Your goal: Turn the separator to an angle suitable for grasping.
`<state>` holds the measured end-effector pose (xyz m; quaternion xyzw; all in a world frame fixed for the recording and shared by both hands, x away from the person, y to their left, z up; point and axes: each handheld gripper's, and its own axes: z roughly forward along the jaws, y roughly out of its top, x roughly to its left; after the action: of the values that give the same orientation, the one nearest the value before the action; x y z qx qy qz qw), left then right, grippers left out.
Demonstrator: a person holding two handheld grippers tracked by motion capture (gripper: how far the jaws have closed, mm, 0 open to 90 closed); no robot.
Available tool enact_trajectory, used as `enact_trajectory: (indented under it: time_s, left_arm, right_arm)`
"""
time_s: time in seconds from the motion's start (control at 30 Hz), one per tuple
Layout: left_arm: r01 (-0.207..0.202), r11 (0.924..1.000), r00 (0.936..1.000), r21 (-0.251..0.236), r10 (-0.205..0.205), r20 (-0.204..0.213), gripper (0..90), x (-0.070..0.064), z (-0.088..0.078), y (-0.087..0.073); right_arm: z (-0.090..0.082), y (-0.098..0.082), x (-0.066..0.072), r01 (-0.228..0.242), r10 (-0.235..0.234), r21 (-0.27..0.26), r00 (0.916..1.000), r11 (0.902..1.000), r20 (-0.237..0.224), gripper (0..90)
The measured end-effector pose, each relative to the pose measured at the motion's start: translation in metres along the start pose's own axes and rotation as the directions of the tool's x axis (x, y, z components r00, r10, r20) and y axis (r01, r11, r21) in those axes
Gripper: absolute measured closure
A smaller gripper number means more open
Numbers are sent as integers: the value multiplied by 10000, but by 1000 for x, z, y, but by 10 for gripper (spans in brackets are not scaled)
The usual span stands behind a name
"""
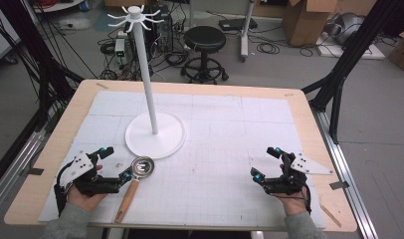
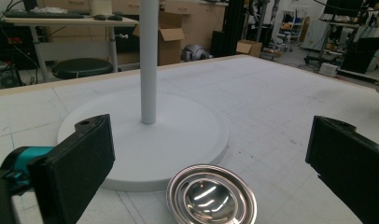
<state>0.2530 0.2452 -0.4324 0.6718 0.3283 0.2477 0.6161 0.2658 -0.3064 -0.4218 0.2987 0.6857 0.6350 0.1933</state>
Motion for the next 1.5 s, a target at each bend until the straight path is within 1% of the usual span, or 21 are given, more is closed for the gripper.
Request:
enact_trajectory:
  time_s: [0.13, 0.23, 0.3, 0.43, 0.57, 0.73, 0.77, 0.8, 0.87, 0.93, 0.97, 1.0, 1.03, 1.1, 1.13, 1.17, 1.2, 1.27, 1.33, 1.4, 1.5]
  left_arm:
    - [15, 10000, 10000, -18, -15, 45, 17, 0, 0, 0]
    - [-1, 9999, 9999, 157, -1, 156, 17, -1, 1, 0]
    - [-169, 9997, 9997, 161, 165, 193, 17, -2, 1, 0]
    - [-439, 9989, 9978, 137, 432, 510, 17, -4, 0, 1]
    - [-631, 9974, 9973, 349, 617, 401, 31, -5, -1, 3]
    - [-827, 9960, 9958, 329, 813, 431, 226, -6, -8, 8]
    - [-868, 9956, 9954, 349, 852, 443, 276, -6, -9, 8]
    - [-945, 9948, 9947, 385, 928, 437, 372, -6, -10, 9]
    - [-918, 9944, 9953, 528, 900, 352, 463, -4, -13, 9]
    - [-906, 9935, 9957, 695, 891, 246, 498, -4, -14, 9]
    - [-888, 9932, 9958, 750, 871, 266, 538, -4, -14, 8]
    - [-933, 9925, 9955, 790, 917, 229, 618, -5, -14, 8]
    - [-1088, 9901, 9940, 882, 1075, 194, 618, -6, -15, 9]
    - [-1215, 9876, 9925, 990, 1199, 221, 714, -7, -15, 8]
    - [-1252, 9861, 9921, 1095, 1236, 218, 714, -8, -16, 7]
    - [-1246, 9848, 9921, 1208, 1223, 263, 783, -9, -17, 6]
    - [-1305, 9825, 9913, 1330, 1268, 359, 783, -9, -18, 5]
    - [-1500, 9763, 9884, 1562, 1441, 487, 848, -10, -21, 2]
    - [-1549, 9735, 9874, 1682, 1471, 580, 887, -10, -23, 0]
    - [-1461, 9704, 9884, 1923, 1348, 707, 896, -11, -24, -2]
    - [-1477, 9680, 9878, 2027, 1341, 794, 897, -11, -25, -3]
  right_arm:
    - [0, 0, 0, -47, 47, 56, 10000, 10000, -29, 11]
    - [1, -1, 1, -22, 23, 136, 10000, 9999, -78, 11]
    - [2, -1, 0, -4, 6, 149, 9999, 9999, -141, 11]
    - [2, -1, 1, -68, 71, 205, 9999, 9998, -154, 11]
    - [2, -2, 1, -44, 50, 294, 9997, 9996, -220, 11]
    - [2, -2, 1, -18, 27, 302, 9996, 9995, -291, 11]
    - [1, -2, 1, -42, 51, 320, 9996, 9995, -278, 11]
    - [2, -2, 1, -50, 58, 306, 9997, 9995, -257, 11]
    - [2, -2, 1, -30, 38, 290, 9996, 9996, -273, 11]
    - [2, -2, 1, -55, 64, 307, 9996, 9995, -289, 11]
    - [2, -2, 1, -43, 51, 285, 9996, 9996, -279, 11]
    - [2, -2, 1, -82, 90, 304, 9995, 9995, -292, 11]
    - [2, -2, 1, -82, 90, 304, 9995, 9995, -292, 11]
    - [3, -2, 1, -83, 93, 322, 9995, 9994, -297, 11]
    - [3, -2, 1, -83, 93, 322, 9995, 9994, -297, 11]
    - [3, -2, 1, -65, 75, 351, 9996, 9994, -283, 11]
    - [3, -2, 1, -59, 69, 362, 9996, 9993, -286, 11]
    - [3, -2, 2, -105, 116, 366, 9995, 9993, -306, 11]
    - [3, -2, 1, -105, 117, 363, 9994, 9993, -316, 11]
    - [3, -3, 2, -118, 131, 400, 9994, 9991, -327, 11]
    - [4, -3, 2, -83, 97, 419, 9994, 9991, -341, 11]
